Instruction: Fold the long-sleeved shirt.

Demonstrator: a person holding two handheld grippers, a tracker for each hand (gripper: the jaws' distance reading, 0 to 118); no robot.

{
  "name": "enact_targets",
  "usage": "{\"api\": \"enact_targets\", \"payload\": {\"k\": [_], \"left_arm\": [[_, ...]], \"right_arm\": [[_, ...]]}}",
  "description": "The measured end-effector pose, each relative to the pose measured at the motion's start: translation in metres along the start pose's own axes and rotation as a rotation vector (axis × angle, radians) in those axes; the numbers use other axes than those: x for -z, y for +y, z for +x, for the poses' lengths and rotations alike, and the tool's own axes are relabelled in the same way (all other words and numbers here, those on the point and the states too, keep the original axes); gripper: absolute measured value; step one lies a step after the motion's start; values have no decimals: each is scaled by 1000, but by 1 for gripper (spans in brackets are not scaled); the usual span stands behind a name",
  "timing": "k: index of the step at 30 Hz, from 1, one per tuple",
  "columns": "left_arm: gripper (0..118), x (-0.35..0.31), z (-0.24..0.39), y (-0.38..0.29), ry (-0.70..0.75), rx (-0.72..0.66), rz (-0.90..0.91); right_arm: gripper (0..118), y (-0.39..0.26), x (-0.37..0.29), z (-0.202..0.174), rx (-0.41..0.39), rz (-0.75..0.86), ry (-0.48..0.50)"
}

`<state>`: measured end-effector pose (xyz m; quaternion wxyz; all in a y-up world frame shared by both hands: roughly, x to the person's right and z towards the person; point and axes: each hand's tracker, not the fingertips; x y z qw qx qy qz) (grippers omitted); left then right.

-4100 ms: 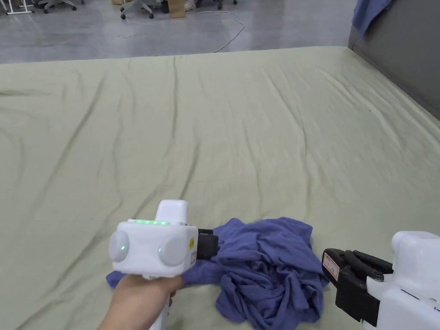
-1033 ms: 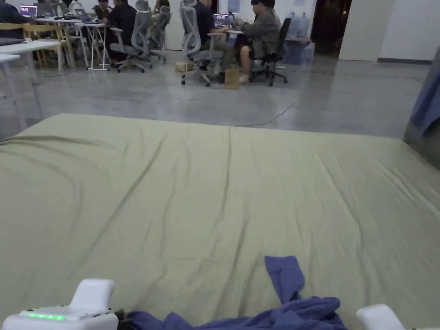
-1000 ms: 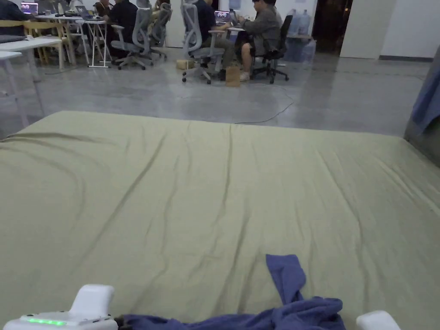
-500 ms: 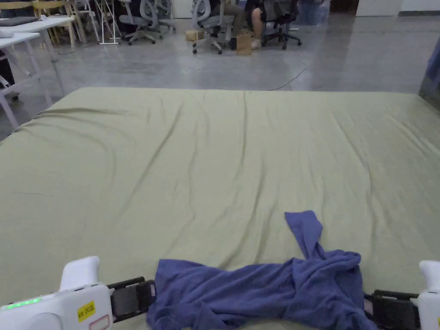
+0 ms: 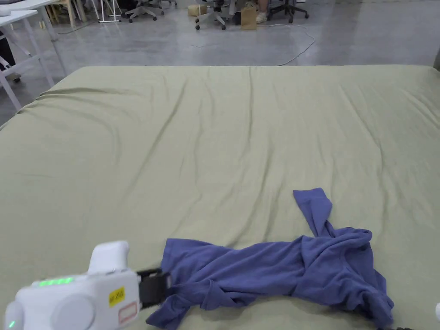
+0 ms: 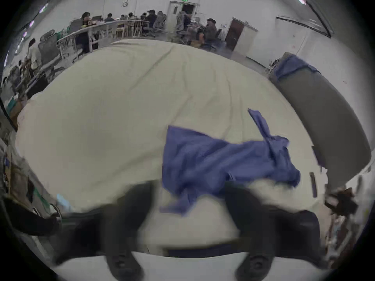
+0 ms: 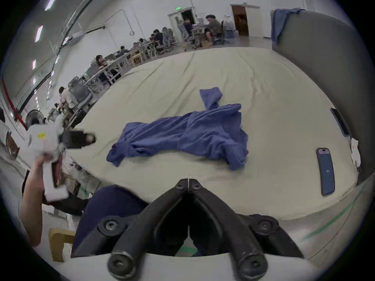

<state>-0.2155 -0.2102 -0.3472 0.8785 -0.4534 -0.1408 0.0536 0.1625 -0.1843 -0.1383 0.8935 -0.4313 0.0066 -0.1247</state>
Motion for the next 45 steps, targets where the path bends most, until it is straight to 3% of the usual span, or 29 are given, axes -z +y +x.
{"api": "enact_targets", "payload": {"k": [1, 2, 6, 8, 10, 11, 12, 13, 14, 15, 16, 17, 20, 24, 26, 27, 29, 31, 36, 39, 45], "left_arm": [[102, 24, 2, 16, 30, 33, -18], [118, 52, 5, 27, 38, 66, -41], [117, 154, 14, 62, 230, 167, -133], [111, 195, 17, 66, 250, 193, -179], [87, 215, 24, 54, 267, 249, -224], [87, 212, 34, 45, 279, 284, -189], [77, 204, 41, 47, 303, 387, -101], [42, 199, 48, 47, 238, 470, -130], [12, 189, 48, 42, 176, 490, -145], [2, 183, 52, 41, 158, 488, -137], [2, 178, 54, 42, 144, 464, -144], [2, 174, 53, 45, 115, 413, -165], [2, 157, 38, 59, 1, 172, -146], [2, 133, 30, 77, -15, 133, -90], [2, 124, 32, 79, -16, 126, -75], [2, 120, 32, 82, -22, 118, -66], [2, 115, 29, 86, -40, 91, -66], [2, 109, 26, 87, -44, 56, -57], [2, 71, 23, 91, -53, -27, -15], [2, 25, 21, 97, -106, -77, 101], [2, -78, 28, 117, -194, -206, 426]], "right_arm": [[0, 3, 0, 1, -4, 1, -4], [0, 5, 2, 1, -3, 1, -8], [0, 6, 12, 10, 59, -31, -12], [0, 5, 21, 15, 73, -57, -40], [0, 6, 28, 21, 88, -84, -75], [0, 8, 32, 26, 106, -87, -77], [0, 11, 34, 30, 145, -94, -83], [0, 15, 35, 32, 184, -94, -83], [8, 20, 39, 36, 219, -85, -65], [39, 28, 43, 41, 249, -73, -76], [97, 36, 49, 44, 254, -69, -104], [118, 45, 57, 46, 250, -66, -140], [116, 65, 86, 53, 183, -2, -229], [112, 102, 141, 51, 99, -115, -218], [83, 112, 171, 57, 117, -145, -210], [55, 115, 188, 58, 95, -167, -212], [31, 120, 218, 54, 59, -264, -258], [6, 113, 221, 55, 82, -314, -267], [3, 116, 135, 49, 100, -86, -191], [3, 110, 63, 33, 18, 83, -172], [3, 112, -51, 7, -141, 431, -232]]}}
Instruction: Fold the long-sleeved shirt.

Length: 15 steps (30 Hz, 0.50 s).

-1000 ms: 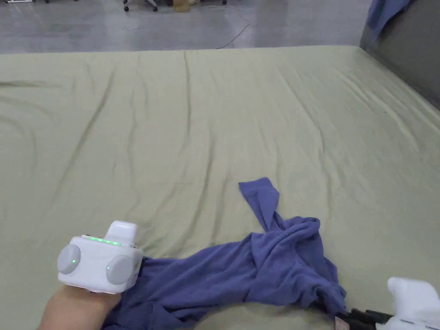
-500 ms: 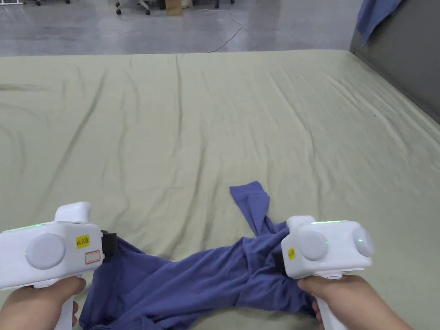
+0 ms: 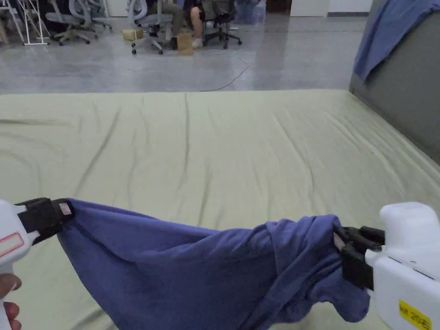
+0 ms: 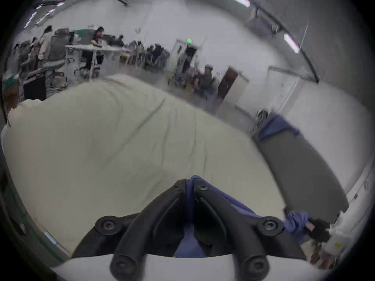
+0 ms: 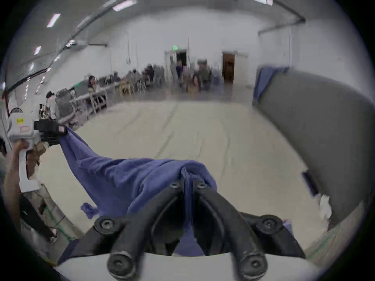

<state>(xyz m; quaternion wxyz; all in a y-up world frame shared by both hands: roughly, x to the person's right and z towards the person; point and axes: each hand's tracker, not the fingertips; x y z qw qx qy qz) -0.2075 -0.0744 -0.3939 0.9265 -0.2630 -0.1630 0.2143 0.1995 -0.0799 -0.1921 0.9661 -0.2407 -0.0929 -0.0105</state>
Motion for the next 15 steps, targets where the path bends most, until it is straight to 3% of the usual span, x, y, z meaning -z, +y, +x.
{"api": "enact_targets", "payload": {"k": [6, 8, 15], "left_arm": [[2, -30, 48, 61, -144, -39, 172], [2, -27, 68, 86, -136, -8, 201], [2, 11, 121, 192, -165, -13, 282]], "right_arm": [[3, 72, -26, 7, -26, 210, -44], [2, 105, -18, 8, -57, 241, -67], [2, 242, 40, 20, -34, 271, -45]]}}
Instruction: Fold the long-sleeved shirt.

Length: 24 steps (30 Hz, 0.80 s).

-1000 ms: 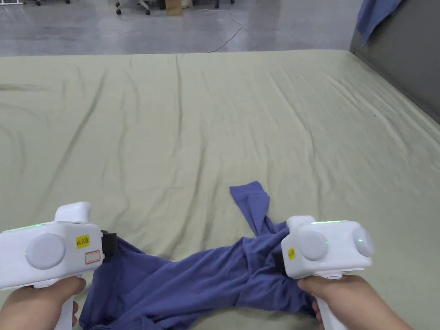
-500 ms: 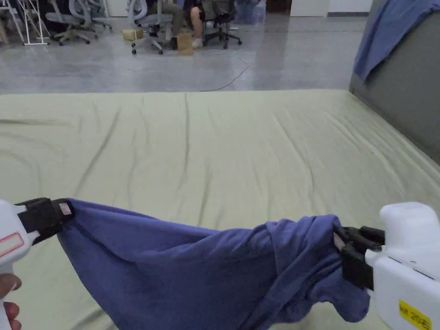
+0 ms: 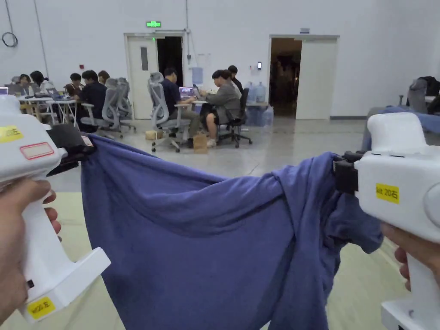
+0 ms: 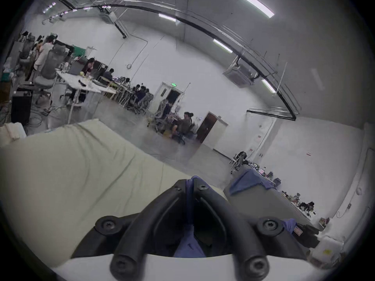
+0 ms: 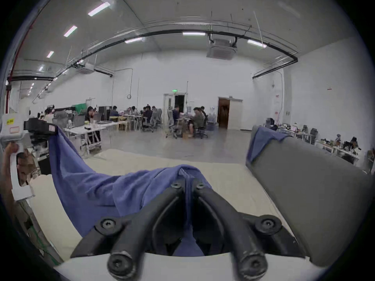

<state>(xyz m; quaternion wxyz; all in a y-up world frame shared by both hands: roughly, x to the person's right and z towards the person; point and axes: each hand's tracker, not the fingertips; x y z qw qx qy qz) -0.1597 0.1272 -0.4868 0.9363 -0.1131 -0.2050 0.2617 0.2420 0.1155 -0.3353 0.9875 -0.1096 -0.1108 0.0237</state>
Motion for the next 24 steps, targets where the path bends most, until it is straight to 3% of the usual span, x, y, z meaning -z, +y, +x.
{"api": "enact_targets", "payload": {"k": [4, 7, 14, 18, 20, 24], "left_arm": [[2, 52, 12, 40, 51, 31, -13], [2, 92, 14, 62, 97, 74, -16], [2, 166, -6, 66, 184, 164, -37], [2, 200, -35, 35, 235, 168, -94], [2, 215, -55, 7, 255, 194, -147], [2, 245, -108, -73, 306, 224, -301]], "right_arm": [[1, 50, 70, 9, 65, -91, 15], [1, 81, 120, 9, 63, -118, -15], [1, 115, 211, -5, -9, -163, -65], [1, 77, 252, -13, -24, -218, -58], [1, 40, 274, -18, -65, -273, -60], [1, -60, 317, -23, -58, -437, -36]]}}
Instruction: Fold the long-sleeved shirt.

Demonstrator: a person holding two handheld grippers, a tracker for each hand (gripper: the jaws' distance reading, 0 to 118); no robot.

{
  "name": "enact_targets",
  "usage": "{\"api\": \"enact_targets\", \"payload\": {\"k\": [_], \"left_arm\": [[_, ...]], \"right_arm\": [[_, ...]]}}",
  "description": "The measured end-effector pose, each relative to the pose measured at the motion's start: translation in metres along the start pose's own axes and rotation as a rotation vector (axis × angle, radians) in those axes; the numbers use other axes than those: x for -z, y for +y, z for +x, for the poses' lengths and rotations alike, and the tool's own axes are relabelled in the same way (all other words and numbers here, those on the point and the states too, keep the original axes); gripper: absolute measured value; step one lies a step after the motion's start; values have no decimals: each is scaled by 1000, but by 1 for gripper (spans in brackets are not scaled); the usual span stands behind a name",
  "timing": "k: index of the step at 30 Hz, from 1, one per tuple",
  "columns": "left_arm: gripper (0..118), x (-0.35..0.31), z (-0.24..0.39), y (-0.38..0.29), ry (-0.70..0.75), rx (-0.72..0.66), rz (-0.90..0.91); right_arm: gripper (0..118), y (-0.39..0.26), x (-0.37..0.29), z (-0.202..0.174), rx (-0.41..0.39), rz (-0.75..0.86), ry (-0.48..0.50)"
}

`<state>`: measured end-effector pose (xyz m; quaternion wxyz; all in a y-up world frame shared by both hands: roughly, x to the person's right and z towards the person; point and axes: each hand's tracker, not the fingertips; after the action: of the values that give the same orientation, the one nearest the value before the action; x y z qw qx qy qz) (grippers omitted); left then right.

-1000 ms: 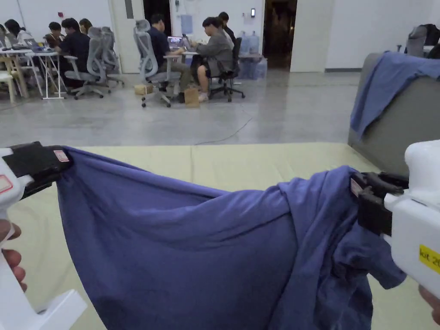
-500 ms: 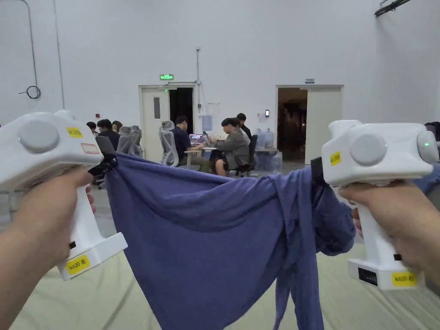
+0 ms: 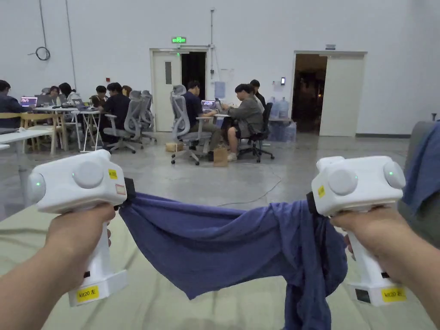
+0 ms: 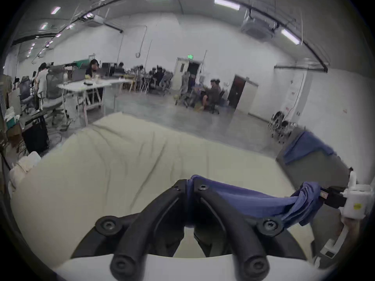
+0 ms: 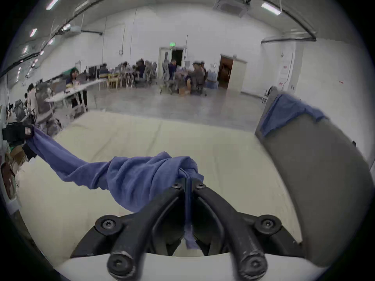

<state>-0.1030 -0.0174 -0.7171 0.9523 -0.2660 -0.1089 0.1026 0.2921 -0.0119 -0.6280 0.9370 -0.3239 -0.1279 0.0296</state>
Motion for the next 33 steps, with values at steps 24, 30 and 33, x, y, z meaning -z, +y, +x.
{"api": "enact_targets", "payload": {"k": [24, 30, 33], "left_arm": [[2, -153, -120, -316, -68, 53, -380], [2, -216, -145, -375, -66, 35, -490], [2, -228, -153, -397, -58, 22, -550]], "right_arm": [[1, -348, -117, -25, 27, -346, 186], [1, -416, -153, -36, 21, -513, 183], [1, -429, -156, -37, 52, -571, 178]]}}
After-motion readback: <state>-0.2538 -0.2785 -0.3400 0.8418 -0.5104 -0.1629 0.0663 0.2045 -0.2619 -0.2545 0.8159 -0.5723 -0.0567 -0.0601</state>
